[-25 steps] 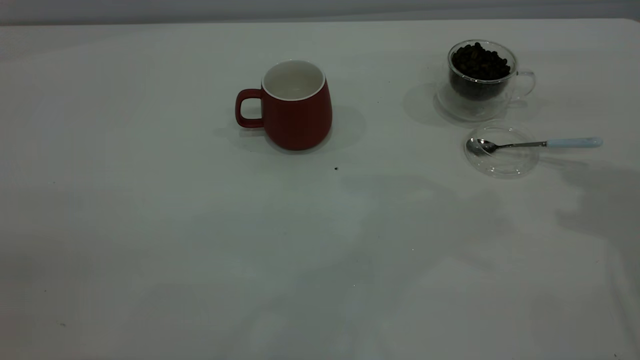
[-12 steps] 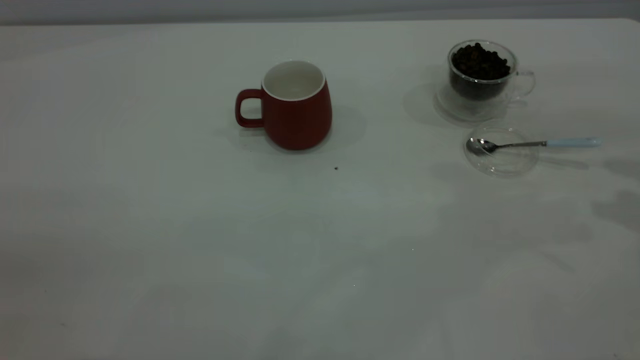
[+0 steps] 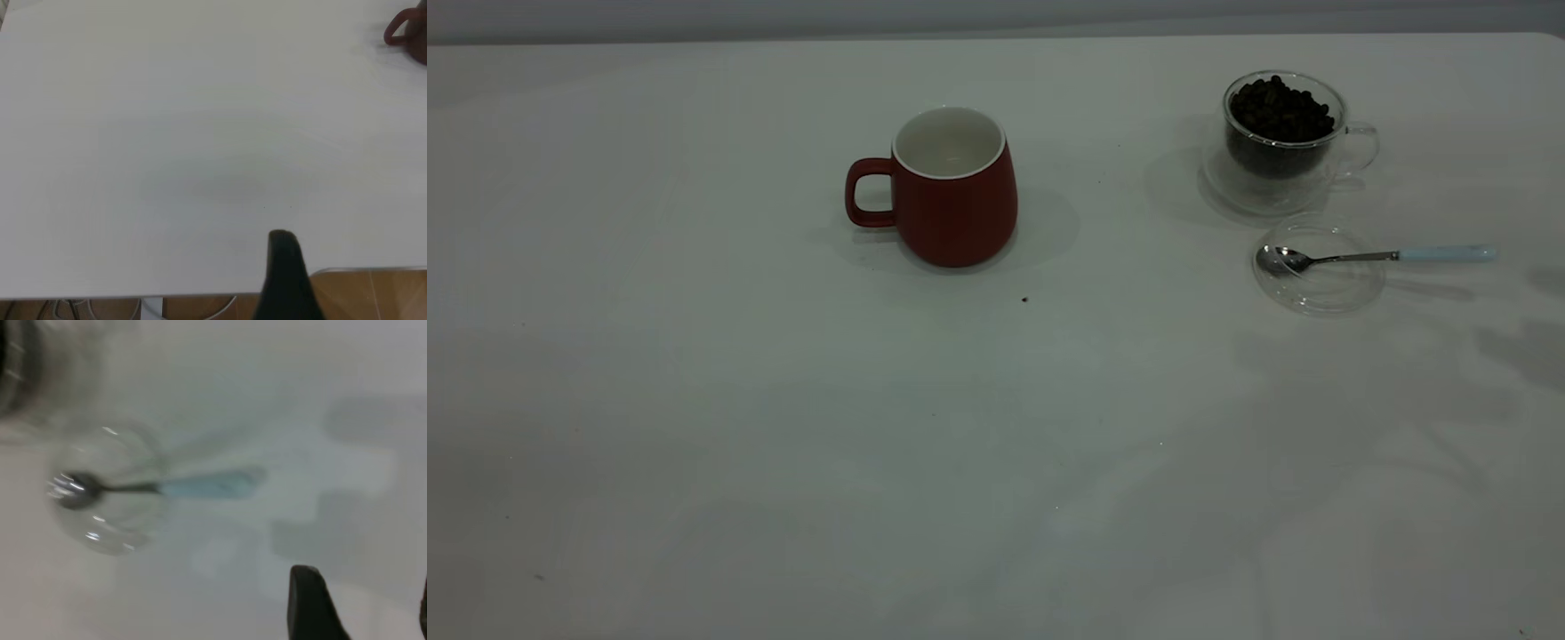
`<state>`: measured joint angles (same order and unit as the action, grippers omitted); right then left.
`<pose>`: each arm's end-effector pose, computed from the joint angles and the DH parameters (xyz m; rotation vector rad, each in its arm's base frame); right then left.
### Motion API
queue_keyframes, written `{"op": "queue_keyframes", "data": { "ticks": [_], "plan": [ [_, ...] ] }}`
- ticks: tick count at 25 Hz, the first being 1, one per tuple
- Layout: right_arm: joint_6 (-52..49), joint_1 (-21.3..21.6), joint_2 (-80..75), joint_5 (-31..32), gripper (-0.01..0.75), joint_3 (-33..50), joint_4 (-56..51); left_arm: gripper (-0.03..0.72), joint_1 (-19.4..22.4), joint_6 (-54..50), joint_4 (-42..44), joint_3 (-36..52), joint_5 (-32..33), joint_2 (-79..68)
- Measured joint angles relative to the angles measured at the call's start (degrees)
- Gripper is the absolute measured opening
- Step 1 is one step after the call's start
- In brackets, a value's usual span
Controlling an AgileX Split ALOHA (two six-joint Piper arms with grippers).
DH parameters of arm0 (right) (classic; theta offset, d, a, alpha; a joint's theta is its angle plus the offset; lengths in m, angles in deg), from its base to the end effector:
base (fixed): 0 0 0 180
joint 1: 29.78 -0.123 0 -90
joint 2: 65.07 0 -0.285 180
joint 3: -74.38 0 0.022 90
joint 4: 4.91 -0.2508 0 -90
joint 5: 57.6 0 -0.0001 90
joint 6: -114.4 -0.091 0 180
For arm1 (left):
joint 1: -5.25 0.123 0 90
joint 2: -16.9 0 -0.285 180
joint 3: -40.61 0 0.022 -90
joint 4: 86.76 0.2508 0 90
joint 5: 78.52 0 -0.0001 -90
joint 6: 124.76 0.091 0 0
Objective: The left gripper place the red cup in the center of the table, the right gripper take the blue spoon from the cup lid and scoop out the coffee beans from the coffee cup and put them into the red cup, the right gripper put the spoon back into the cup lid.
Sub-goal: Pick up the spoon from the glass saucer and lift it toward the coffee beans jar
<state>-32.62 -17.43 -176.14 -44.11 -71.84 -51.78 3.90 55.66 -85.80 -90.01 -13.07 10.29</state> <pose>0.3001 -0.0498 0.1158 0.5392 2.6285 0.2340 -0.0099 0.0016 0.2668 0.0311 2.1192 0.0106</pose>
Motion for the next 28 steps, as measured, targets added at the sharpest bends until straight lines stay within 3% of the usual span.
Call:
{"op": "queue_keyframes", "data": {
  "ticks": [6, 8, 11, 15, 22, 28],
  "plan": [
    [29.75, 0.04, 0.00, 14.48, 0.395, -2.82, -26.57, 0.587, 0.00, 0.00, 0.00, 0.00, 0.00, 0.00],
    [38.00, 0.04, 0.00, 14.65, 0.381, -2.82, -31.10, 0.587, 0.00, 0.00, 0.00, 0.00, 0.00, 0.00],
    [45.76, 0.04, 0.00, 8.51, 0.375, -2.82, -34.51, 0.587, 0.00, 0.00, 0.00, 0.00, 0.00, 0.00],
    [48.59, 0.74, -1.47, 2.47, 0.421, -2.82, -38.26, 0.587, 0.00, 0.00, 0.00, 0.00, 0.00, 0.00],
    [48.69, 8.21, -10.68, 18.27, 0.482, -3.30, -41.15, 0.587, 0.00, 0.00, 0.00, 0.00, 0.00, 0.00],
    [48.69, 14.77, -16.32, 20.20, 0.482, -3.41, -42.77, 0.587, 0.00, 0.00, 0.00, 0.00, 0.00, 0.00]
  ]
}}
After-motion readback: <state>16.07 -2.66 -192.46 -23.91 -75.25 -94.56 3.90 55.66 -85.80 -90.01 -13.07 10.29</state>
